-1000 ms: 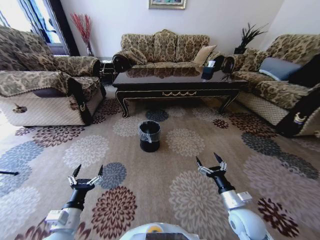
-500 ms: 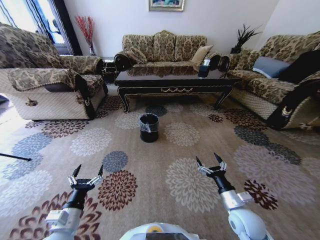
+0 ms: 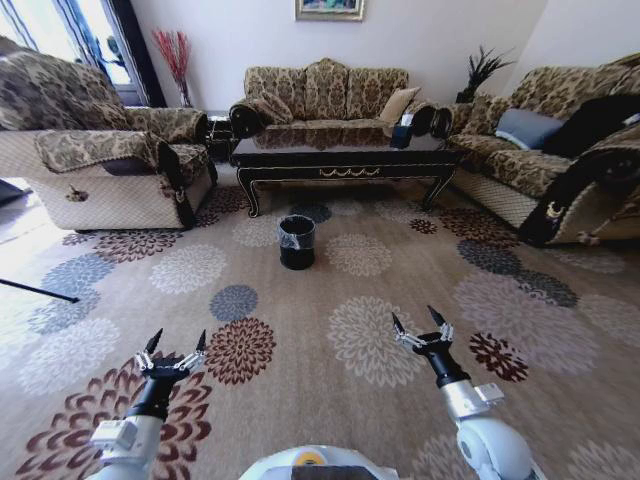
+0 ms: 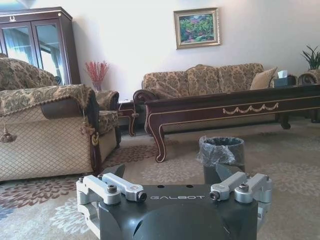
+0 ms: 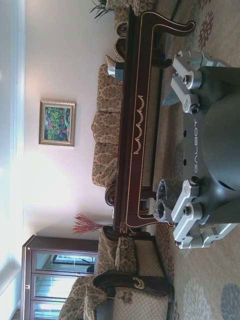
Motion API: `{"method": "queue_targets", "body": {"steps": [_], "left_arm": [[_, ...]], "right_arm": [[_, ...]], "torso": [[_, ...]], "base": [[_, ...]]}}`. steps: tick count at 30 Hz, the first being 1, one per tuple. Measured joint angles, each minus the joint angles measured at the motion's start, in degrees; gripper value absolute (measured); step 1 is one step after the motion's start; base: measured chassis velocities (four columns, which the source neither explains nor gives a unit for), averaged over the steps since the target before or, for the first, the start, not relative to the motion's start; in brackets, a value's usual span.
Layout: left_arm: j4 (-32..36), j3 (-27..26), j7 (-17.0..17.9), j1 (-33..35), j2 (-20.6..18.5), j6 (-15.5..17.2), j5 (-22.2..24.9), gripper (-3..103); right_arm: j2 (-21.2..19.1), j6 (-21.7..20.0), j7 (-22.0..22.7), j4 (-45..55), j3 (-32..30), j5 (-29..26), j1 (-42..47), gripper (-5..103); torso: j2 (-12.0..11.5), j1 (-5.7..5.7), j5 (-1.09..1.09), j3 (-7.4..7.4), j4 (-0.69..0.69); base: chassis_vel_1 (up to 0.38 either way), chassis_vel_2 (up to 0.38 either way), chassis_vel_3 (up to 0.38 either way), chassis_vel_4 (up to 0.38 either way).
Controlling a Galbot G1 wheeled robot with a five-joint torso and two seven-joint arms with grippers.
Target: Move to the front of the table and pick up the trash from the floor, then place it into the trash bin.
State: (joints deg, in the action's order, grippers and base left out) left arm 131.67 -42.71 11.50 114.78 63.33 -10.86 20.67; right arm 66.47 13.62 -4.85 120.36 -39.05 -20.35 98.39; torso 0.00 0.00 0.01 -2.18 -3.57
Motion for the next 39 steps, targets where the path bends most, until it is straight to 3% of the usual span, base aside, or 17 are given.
{"method": "queue_targets", "body": {"steps": [17,39], "left_arm": [[0.00,0.00,0.00,0.00,0.00,0.00,0.00,100],[0.00,0.00,0.00,0.00,0.00,0.00,0.00,100]], "right_arm": [[0.00,0.00,0.00,0.00,0.00,0.00,-0.01,100],[0.00,0.00,0.00,0.00,0.00,0.00,0.01,100]], "torso": [[0.00,0.00,-0.01,0.01,0.01],[0.00,0.00,-0.01,0.01,0.00]], "base": [[0.174,-0.172,-0.165,0.165],[0.039,-0.049,-0.040,0.051]]}}
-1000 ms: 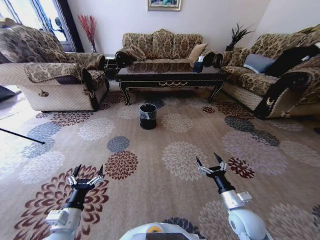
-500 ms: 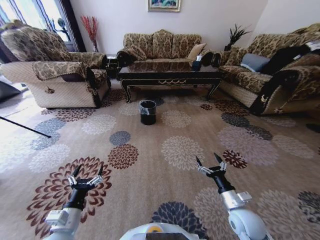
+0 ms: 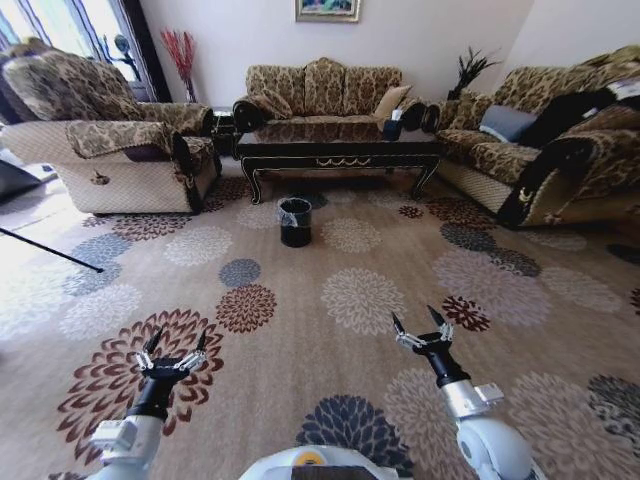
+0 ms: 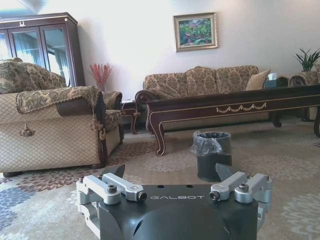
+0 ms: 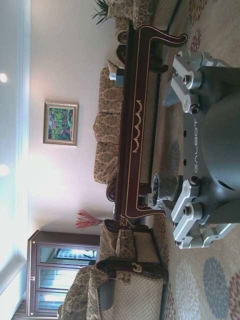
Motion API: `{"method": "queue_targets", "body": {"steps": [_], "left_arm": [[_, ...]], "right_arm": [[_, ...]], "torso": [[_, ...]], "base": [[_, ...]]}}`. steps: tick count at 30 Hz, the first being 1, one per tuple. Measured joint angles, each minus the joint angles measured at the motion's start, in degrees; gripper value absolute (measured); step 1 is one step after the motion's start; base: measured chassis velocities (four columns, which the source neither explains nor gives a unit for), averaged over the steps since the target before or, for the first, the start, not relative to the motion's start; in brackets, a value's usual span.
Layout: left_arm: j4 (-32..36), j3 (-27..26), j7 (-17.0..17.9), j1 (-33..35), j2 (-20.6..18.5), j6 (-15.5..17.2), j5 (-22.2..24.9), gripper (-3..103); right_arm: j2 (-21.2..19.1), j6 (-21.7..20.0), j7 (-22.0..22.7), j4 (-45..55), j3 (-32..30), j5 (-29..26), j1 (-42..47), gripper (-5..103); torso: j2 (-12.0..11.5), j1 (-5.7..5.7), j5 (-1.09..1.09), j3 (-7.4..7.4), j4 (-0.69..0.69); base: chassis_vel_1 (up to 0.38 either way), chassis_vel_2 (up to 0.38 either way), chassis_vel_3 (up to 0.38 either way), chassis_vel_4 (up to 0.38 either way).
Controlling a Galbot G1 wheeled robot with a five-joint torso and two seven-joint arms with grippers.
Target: Move to the front of the table and pick up the trash from the floor, then place it into the trash bin.
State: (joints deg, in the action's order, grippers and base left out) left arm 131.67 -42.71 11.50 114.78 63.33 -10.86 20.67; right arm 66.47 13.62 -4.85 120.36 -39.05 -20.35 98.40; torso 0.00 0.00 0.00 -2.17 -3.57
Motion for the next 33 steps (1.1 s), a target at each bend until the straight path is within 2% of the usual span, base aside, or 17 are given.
{"method": "queue_targets", "body": {"steps": [10,20,33], "left_arm": [[0.00,0.00,0.00,0.00,0.00,0.00,0.00,100],[0.00,0.00,0.00,0.00,0.00,0.00,0.00,100],[0.00,0.00,0.00,0.00,0.00,0.00,0.00,100]], "right_arm": [[0.00,0.00,0.00,0.00,0.00,0.00,-0.03,100],[0.00,0.00,0.00,0.00,0.00,0.00,-0.02,100],[0.00,0.00,0.00,0.00,0.00,0.00,-0.02,100]], "torso": [[0.56,0.07,0.00,-0.42,0.00],[3.34,0.20,0.00,-3.05,0.00],[6.27,0.58,-0.01,-5.65,0.00]], "base": [[0.004,-0.004,-0.004,0.008],[0.000,0.000,0.000,0.000],[0.000,0.000,0.000,0.000]]}}
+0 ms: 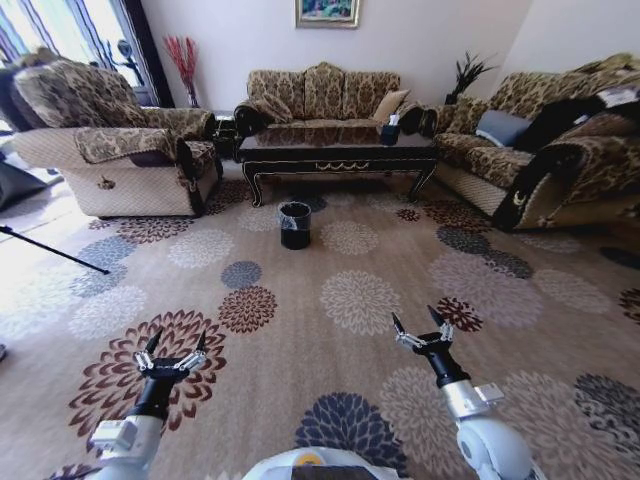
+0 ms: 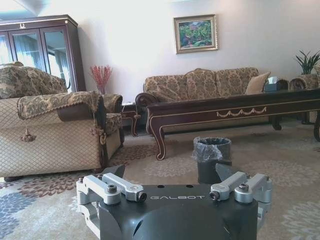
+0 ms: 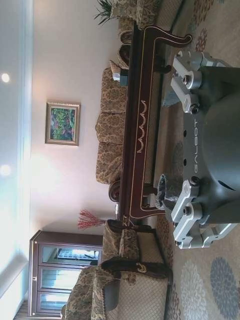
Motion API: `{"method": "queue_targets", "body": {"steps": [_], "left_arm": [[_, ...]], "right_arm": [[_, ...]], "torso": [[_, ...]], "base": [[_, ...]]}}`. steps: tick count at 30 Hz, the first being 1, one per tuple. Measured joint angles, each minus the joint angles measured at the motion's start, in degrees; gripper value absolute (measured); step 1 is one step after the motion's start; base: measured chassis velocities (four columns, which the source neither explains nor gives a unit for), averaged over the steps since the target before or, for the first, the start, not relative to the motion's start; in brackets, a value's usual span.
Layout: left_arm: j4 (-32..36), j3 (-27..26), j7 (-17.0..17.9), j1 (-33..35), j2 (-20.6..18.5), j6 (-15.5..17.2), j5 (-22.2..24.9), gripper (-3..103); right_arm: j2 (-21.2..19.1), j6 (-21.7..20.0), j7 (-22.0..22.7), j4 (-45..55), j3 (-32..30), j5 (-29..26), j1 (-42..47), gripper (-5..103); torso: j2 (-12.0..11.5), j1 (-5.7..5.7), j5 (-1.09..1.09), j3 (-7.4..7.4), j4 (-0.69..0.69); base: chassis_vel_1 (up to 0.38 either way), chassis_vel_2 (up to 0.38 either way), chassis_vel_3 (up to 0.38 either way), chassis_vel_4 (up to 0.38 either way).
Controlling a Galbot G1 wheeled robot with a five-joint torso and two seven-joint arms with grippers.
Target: Move to the front of the table and pick up the trash from the floor, then place it into the trash bin.
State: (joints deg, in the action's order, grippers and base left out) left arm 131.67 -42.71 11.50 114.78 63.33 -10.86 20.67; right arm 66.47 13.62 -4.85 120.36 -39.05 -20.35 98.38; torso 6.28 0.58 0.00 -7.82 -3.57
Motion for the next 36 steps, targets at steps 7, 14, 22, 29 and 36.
{"method": "queue_targets", "body": {"steps": [7,14,22,29,36], "left_arm": [[0.00,0.00,0.00,0.00,0.00,0.00,0.00,100],[0.00,0.00,0.00,0.00,0.00,0.00,0.00,100],[0.00,0.00,0.00,0.00,0.00,0.00,0.00,100],[0.00,0.00,0.00,0.00,0.00,0.00,0.00,100],[0.00,0.00,0.00,0.00,0.00,0.00,0.00,100]], "right_arm": [[0.00,0.00,0.00,0.00,0.00,0.00,0.00,100],[0.00,0.00,0.00,0.00,0.00,0.00,0.00,100],[0.00,0.00,0.00,0.00,0.00,0.00,0.00,100],[0.00,0.00,0.00,0.00,0.00,0.00,0.00,100],[0.00,0.00,0.00,0.00,0.00,0.00,0.00,100]], "torso": [[1.78,0.37,0.00,-1.42,0.00],[3.20,0.70,0.00,-2.52,0.00],[5.02,1.16,0.00,-3.87,0.00],[6.68,1.59,0.00,-5.11,0.00],[8.19,2.04,0.00,-6.18,0.00]], "base": [[0.000,0.000,0.000,0.000],[0.000,0.000,0.000,0.000],[0.000,0.000,0.000,0.000],[0.000,0.000,0.000,0.000],[0.000,0.000,0.000,0.000]]}}
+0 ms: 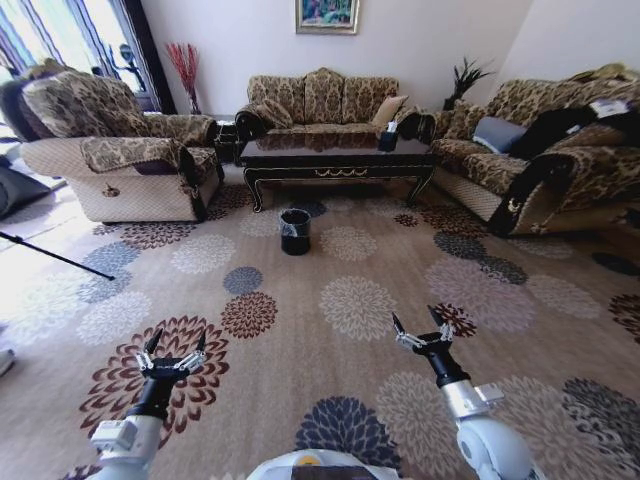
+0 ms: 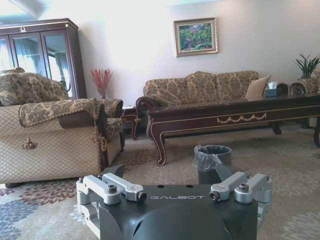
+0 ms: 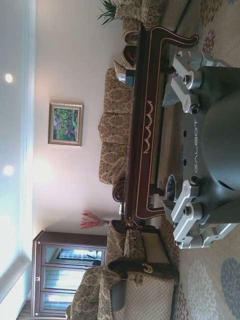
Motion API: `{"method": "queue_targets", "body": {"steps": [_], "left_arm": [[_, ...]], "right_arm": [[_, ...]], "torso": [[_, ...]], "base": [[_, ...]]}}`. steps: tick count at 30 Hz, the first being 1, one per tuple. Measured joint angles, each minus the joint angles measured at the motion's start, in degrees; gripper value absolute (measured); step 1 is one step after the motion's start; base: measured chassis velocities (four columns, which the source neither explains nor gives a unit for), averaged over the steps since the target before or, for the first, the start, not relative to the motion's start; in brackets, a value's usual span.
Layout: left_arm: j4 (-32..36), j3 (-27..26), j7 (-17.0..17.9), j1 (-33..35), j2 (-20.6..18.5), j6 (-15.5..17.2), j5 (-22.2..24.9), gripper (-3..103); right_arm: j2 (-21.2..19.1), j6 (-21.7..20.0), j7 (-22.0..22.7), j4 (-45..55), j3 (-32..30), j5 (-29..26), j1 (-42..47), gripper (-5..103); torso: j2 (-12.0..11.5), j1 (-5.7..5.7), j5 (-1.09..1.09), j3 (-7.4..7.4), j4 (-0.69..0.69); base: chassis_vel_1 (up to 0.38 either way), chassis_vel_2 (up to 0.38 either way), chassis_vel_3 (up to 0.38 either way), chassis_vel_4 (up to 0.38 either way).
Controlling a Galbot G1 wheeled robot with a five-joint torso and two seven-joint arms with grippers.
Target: Move to the front of the table and pick up the trash from the floor, then place it into the trash bin.
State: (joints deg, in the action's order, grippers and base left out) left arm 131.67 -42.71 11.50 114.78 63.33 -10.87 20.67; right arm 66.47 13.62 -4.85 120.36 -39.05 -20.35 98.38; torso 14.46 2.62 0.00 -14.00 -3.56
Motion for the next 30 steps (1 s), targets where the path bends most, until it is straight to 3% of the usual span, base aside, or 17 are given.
{"method": "queue_targets", "body": {"steps": [30], "left_arm": [[0.00,0.00,0.00,0.00,0.00,0.00,0.00,100]], "right_arm": [[0.00,0.00,0.00,0.00,0.00,0.00,0.00,100]], "torso": [[6.82,2.30,0.00,-4.52,0.00]], "base": [[0.000,0.000,0.000,0.000]]}}
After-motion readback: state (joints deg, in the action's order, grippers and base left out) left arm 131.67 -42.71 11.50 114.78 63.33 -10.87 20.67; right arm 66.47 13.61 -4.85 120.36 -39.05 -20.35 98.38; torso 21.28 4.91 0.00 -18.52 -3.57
